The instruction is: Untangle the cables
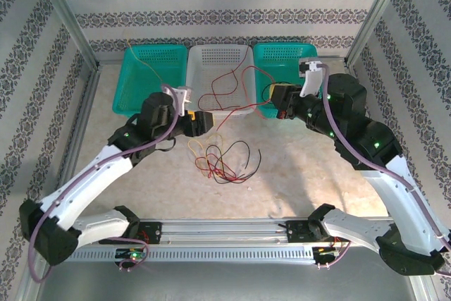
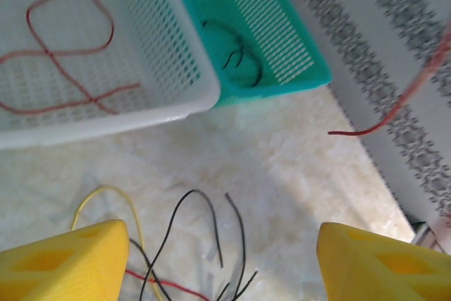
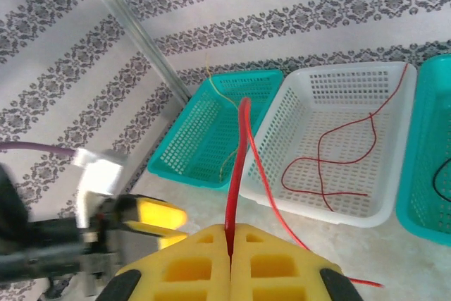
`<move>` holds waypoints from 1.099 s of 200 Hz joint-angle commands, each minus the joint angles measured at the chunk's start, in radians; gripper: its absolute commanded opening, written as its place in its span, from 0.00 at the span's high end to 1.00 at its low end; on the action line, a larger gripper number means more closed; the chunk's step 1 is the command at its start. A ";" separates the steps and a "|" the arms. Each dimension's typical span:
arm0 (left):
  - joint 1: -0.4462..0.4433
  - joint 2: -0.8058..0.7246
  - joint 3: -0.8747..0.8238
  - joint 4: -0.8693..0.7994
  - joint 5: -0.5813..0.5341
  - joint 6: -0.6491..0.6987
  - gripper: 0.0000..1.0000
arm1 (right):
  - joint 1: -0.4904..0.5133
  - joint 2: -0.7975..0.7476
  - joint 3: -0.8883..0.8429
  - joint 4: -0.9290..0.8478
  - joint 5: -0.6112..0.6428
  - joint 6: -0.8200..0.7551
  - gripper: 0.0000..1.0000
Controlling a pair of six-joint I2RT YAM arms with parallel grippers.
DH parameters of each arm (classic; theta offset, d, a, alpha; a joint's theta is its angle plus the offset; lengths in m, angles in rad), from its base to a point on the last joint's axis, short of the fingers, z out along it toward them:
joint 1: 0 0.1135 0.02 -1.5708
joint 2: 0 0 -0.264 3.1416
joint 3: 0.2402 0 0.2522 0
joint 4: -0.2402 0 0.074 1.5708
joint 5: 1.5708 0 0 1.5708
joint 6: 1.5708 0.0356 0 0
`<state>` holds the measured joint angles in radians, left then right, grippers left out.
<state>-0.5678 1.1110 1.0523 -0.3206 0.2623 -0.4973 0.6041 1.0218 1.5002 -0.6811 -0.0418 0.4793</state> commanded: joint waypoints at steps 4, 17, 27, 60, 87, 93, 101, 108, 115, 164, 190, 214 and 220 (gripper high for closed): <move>0.006 -0.048 0.023 -0.035 0.051 0.056 0.25 | -0.013 -0.007 -0.026 0.006 -0.010 0.016 0.96; 0.006 -0.064 0.028 -0.003 0.081 0.048 0.23 | -0.015 -0.004 -0.030 0.008 -0.010 0.022 0.97; 0.006 -0.067 0.031 0.032 0.126 0.033 0.23 | -0.017 -0.003 -0.032 0.009 -0.012 0.029 0.97; -0.002 -0.040 0.015 0.204 0.256 -0.024 0.23 | -0.018 -0.005 -0.052 0.035 -0.040 0.052 0.97; -0.036 0.016 0.036 0.298 0.332 -0.024 0.23 | -0.019 0.001 -0.064 0.051 -0.063 0.073 0.96; -0.048 0.029 0.043 0.302 0.338 -0.014 0.23 | -0.018 0.000 -0.067 0.056 -0.067 0.078 0.97; -0.061 0.049 0.055 0.301 0.347 0.001 0.23 | -0.019 -0.001 -0.070 0.061 -0.071 0.083 0.97; -0.072 0.064 0.063 0.295 0.355 0.012 0.23 | -0.019 -0.001 -0.073 0.064 -0.073 0.086 0.96; -0.081 0.079 0.073 0.286 0.362 0.025 0.24 | -0.019 -0.003 -0.075 0.067 -0.073 0.089 0.96; -0.120 0.119 0.088 0.223 0.331 0.094 0.35 | -0.021 -0.002 -0.078 0.082 -0.089 0.096 0.96; -0.130 0.125 0.092 0.218 0.337 0.111 0.51 | -0.022 0.002 -0.077 0.086 -0.089 0.095 0.96; -0.145 0.133 0.100 0.206 0.338 0.138 0.67 | -0.027 -0.001 -0.080 0.091 -0.082 0.099 0.96; -0.150 0.134 0.103 0.205 0.339 0.145 0.71 | -0.027 -0.002 -0.081 0.092 -0.078 0.101 0.96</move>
<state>-0.6926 1.2377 1.1187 -0.1051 0.5842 -0.4046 0.5907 1.0237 1.4303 -0.6319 -0.1173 0.5598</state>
